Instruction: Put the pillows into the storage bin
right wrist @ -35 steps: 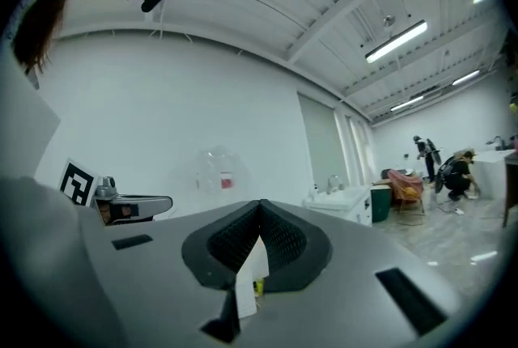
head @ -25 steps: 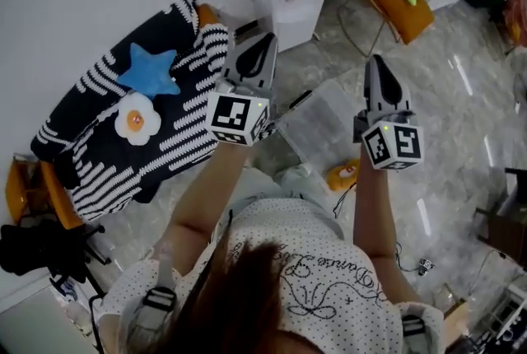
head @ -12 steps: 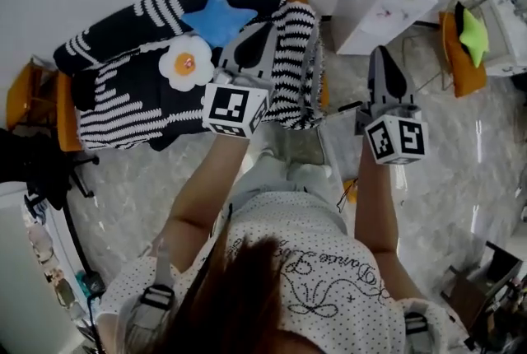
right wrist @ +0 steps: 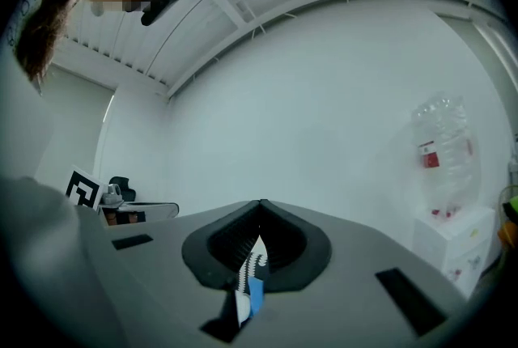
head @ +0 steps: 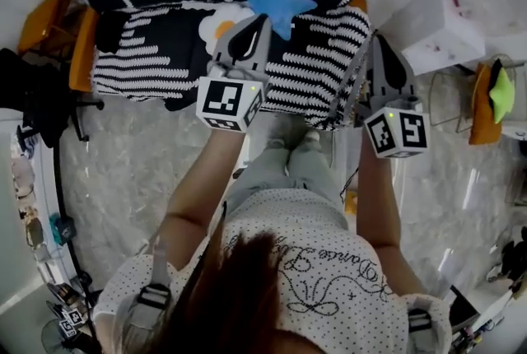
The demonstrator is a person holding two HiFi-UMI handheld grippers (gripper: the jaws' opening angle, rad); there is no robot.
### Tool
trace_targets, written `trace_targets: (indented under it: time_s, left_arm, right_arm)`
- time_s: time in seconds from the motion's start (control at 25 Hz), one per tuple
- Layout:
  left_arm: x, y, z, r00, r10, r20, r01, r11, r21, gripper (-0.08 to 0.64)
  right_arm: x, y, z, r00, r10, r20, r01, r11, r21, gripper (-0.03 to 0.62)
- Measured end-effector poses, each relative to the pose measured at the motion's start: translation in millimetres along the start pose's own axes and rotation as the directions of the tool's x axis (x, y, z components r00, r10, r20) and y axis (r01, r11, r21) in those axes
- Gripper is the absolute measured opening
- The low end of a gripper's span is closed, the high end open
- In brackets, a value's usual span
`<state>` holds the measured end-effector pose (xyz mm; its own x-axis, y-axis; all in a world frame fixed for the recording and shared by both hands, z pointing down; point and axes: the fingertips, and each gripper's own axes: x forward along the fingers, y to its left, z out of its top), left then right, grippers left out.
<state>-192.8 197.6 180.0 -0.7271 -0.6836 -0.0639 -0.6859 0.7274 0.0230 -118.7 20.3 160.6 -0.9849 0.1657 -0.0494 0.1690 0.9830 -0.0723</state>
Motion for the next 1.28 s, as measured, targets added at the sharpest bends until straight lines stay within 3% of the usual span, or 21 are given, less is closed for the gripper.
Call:
trace_targets:
  time_s: [0.2, 0.44, 0.76, 1.08, 1.28]
  left_arm:
    - [-18.0, 33.1, -5.2, 0.992, 0.124, -0.010, -0.124, 0.992, -0.008, 0.005]
    - [-19.5, 61.3, -1.9, 0.974, 0.226, -0.010, -0.226, 0.974, -0.010, 0.005]
    - [8.7, 70.0, -1.7, 0.947, 0.320, 0.005, -0.320, 0.947, -0.011, 0.005]
    - [29.4, 106.2, -6.1, 0.933, 0.360, 0.005, -0.360, 0.933, -0.015, 0.005]
    - [60.6, 153.3, -18.0, 0.951, 0.310, -0.007, -0.310, 0.950, -0.022, 0.005]
  right_arm:
    - [37.3, 20.9, -10.4, 0.992, 0.123, -0.025, -0.122, 0.992, 0.010, 0.011]
    - [76.1, 24.6, -4.1, 0.978, 0.207, -0.010, -0.206, 0.978, 0.020, 0.011]
    - [109.9, -5.2, -5.0, 0.956, 0.295, 0.005, -0.295, 0.955, 0.022, 0.011]
    - [157.1, -9.7, -16.4, 0.949, 0.314, 0.001, -0.314, 0.948, 0.048, 0.011]
    - [206.2, -6.2, -26.5, 0.967, 0.255, -0.018, -0.254, 0.966, 0.045, 0.011]
